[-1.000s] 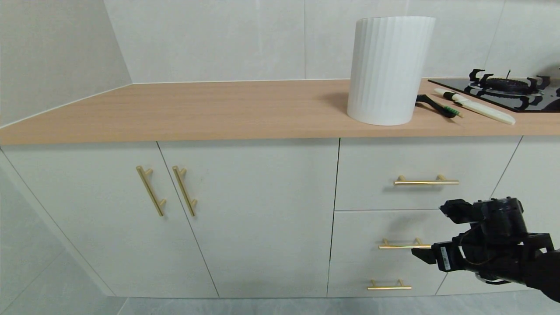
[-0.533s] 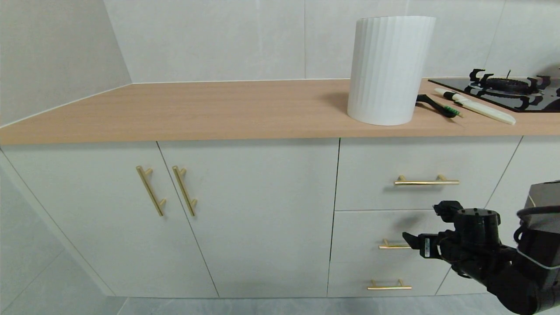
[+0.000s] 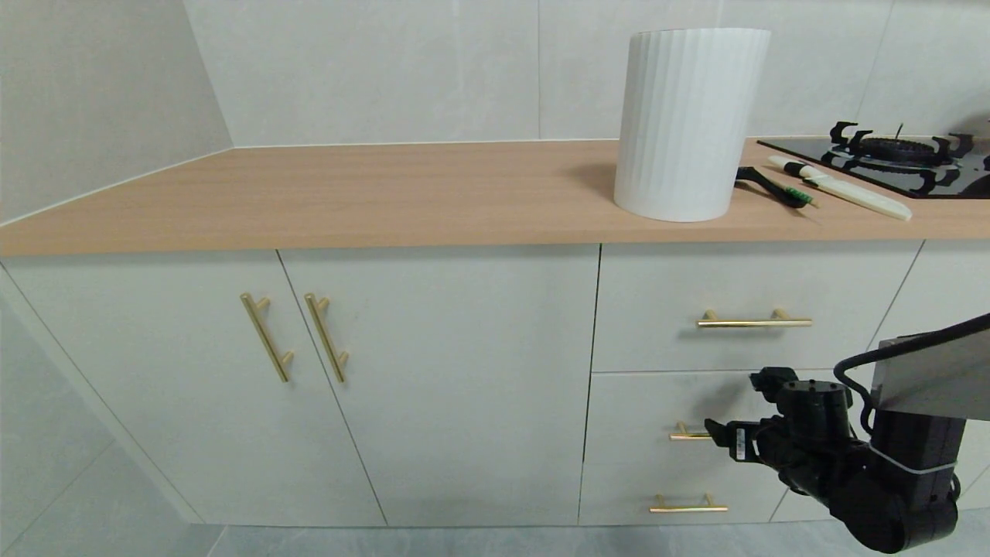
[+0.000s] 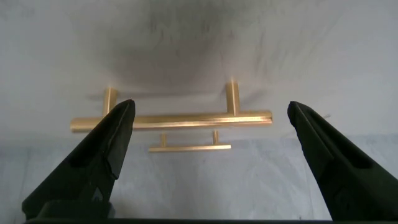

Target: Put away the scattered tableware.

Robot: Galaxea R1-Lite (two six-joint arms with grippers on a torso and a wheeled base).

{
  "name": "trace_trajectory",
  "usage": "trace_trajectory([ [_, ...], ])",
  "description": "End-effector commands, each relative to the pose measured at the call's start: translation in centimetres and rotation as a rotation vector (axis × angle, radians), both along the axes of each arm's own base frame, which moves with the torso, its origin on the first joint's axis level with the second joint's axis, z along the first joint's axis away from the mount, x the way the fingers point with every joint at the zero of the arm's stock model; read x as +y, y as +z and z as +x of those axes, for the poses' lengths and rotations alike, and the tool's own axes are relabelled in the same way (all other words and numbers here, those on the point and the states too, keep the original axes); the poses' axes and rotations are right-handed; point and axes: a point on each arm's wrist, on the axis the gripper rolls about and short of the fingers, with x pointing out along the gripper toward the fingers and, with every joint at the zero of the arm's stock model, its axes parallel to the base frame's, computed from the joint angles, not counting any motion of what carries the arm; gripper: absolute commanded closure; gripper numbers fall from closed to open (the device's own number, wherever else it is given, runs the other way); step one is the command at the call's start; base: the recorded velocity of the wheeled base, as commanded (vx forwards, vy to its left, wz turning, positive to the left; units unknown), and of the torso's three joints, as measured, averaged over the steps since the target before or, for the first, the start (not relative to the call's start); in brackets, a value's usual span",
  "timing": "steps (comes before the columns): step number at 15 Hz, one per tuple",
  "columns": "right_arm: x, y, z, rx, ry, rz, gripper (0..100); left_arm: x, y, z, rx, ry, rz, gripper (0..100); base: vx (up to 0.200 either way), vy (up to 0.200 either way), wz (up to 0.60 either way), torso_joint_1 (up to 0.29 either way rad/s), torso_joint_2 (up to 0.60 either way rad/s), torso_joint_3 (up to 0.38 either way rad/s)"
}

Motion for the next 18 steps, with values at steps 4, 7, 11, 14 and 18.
trace_trajectory([
  [4, 0.1, -1.6, 0.6, 0.003, -0.013, -0.010, 0, 0.0, 0.0, 0.0, 0.000, 0.001, 0.000, 0, 0.000, 0.000, 0.00, 0.000, 0.00, 0.000],
  [7, 0.1, -2.0, 0.9, 0.001, -0.018, -0.013, 0, 0.0, 0.0, 0.0, 0.000, 0.001, 0.000, 0, 0.000, 0.000, 0.00, 0.000, 0.00, 0.000],
  [11, 0.1, -2.8, 1.3, 0.001, -0.021, -0.014, 0, 0.0, 0.0, 0.0, 0.000, 0.001, 0.000, 0, 0.000, 0.000, 0.00, 0.000, 0.00, 0.000],
  [14, 0.0, -2.9, 1.1, 0.012, -0.021, -0.018, 0, 0.0, 0.0, 0.0, 0.000, 0.001, 0.000, 0, 0.000, 0.000, 0.00, 0.000, 0.00, 0.000],
  [18, 0.0, -3.4, 0.6, 0.045, -0.004, -0.045, 0, 0.0, 0.0, 0.0, 0.000, 0.001, 0.000, 0, 0.000, 0.000, 0.00, 0.000, 0.00, 0.000],
])
